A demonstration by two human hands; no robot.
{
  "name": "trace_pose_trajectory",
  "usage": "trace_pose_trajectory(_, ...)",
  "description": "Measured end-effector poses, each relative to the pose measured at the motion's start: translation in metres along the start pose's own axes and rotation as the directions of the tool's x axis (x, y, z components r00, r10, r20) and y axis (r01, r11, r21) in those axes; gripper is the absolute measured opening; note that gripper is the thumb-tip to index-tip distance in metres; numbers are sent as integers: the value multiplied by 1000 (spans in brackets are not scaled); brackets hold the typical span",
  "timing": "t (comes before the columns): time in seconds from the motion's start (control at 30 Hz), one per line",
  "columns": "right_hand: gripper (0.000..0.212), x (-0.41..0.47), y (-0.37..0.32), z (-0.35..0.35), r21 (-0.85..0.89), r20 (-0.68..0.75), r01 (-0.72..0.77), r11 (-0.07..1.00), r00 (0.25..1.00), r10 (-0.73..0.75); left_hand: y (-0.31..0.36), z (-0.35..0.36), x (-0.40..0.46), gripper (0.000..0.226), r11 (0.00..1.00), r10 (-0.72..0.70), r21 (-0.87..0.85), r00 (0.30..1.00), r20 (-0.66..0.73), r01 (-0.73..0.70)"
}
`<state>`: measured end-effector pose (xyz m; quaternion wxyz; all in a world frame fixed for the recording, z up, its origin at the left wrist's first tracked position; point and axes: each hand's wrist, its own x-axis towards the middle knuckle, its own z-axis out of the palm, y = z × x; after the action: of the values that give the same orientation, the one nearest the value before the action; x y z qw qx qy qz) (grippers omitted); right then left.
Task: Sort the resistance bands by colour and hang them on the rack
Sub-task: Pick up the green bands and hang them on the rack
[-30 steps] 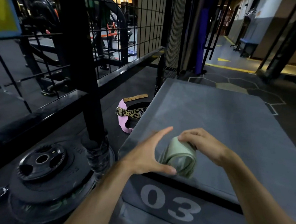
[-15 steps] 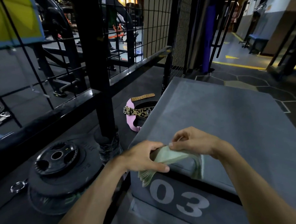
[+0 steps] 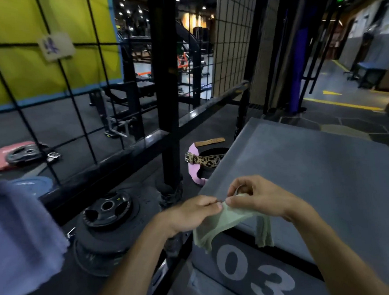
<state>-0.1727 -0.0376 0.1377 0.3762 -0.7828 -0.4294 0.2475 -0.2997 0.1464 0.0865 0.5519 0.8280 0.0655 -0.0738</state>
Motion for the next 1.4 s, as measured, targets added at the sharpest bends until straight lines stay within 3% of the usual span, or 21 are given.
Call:
trace_pose_trajectory(0.17,20,-2,-28,23,58,108,156,986,981,-162,15,-4,-50,45,982,-131,-151,985,-109,114)
trace_pose_trajectory(0.27,18,-2,-49,34,145,151,197,970,964,-219,21,-9,-77,76,996,-56,-74,981,-187,43)
trace_pose_trajectory(0.3,18,-3,-57,36,186,161,196,963,961,-226,23,-14,-86,76,996,-22,-84,973,-232,2)
trace_pose_trajectory(0.43,27,0,-89,39,335,174,233,913,937,-303,56,-25,-121,40,977,34,-178,916,-399,-114)
trace_pose_trajectory(0.57,45,12,-113,35,509,244,194,839,902,-357,93,-37,-139,38,978,53,-148,861,-507,-147)
trace_pose_trajectory(0.67,44,19,-131,26,554,294,158,817,881,-370,111,-50,-145,38,974,65,-149,837,-543,-172)
trace_pose_trajectory(0.77,41,34,-146,18,552,408,80,830,843,-352,116,-66,-146,56,987,98,-45,813,-574,-151)
trace_pose_trajectory(0.87,36,56,-162,1,496,459,102,862,812,-360,115,-82,-149,70,997,68,16,777,-625,-75)
trace_pose_trajectory(0.97,36,85,-187,-17,373,469,174,911,812,-347,117,-99,-149,65,998,57,40,699,-713,-40)
trace_pose_trajectory(1.03,31,105,-205,-24,309,457,216,926,820,-344,122,-109,-146,63,998,69,63,596,-800,-31)
trace_pose_trajectory(1.2,10,142,-236,-16,359,356,227,905,864,-358,122,-127,-129,50,989,128,145,343,-931,25)
trace_pose_trajectory(1.3,9,156,-235,-2,389,319,226,893,876,-361,117,-131,-121,38,987,153,162,244,-958,17)
trace_pose_trajectory(1.4,10,166,-227,9,496,280,197,846,885,-371,113,-128,-116,28,979,188,200,192,-963,43)
